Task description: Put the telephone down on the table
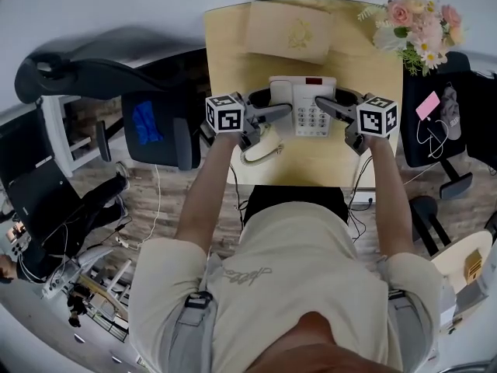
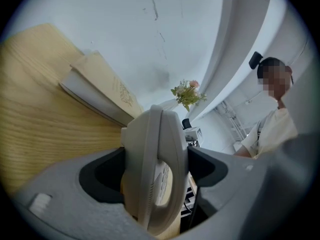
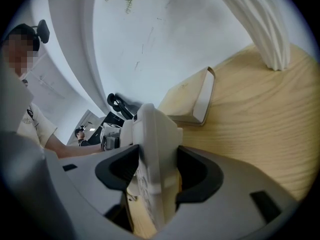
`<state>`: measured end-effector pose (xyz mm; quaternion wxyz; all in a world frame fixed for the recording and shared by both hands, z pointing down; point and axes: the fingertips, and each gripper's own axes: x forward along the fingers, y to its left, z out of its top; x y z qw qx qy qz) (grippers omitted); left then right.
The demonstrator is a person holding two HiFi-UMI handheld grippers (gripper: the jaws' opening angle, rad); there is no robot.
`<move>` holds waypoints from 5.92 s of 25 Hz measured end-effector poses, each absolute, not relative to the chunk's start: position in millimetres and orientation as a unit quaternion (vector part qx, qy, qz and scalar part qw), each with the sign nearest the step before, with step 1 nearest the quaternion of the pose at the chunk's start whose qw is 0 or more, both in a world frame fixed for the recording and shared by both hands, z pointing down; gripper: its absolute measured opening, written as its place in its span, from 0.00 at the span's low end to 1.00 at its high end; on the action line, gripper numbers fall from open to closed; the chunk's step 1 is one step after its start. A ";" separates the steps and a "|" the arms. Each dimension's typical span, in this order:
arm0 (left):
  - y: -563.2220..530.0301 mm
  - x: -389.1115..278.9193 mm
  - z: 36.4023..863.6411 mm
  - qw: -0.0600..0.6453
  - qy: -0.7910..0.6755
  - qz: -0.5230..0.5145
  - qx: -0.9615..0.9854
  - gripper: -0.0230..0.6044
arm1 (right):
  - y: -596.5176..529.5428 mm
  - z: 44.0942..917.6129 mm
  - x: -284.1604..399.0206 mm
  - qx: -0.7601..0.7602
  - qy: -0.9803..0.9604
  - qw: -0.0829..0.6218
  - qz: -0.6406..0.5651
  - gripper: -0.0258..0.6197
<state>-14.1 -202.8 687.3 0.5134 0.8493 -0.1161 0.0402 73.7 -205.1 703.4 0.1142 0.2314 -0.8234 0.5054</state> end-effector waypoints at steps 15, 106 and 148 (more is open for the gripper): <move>-217.3 -11.9 710.3 0.571 -0.133 0.065 0.807 0.65 | -212.3 728.8 76.9 0.245 -0.802 0.122 0.531 0.41; -170.6 -32.4 554.9 0.386 -0.240 0.044 0.890 0.30 | -169.4 552.0 104.9 0.340 -0.875 0.147 0.313 0.22; -210.5 -47.7 255.2 0.020 -0.339 -0.009 0.940 0.07 | -177.0 239.0 101.1 0.443 -0.896 0.012 -0.028 0.04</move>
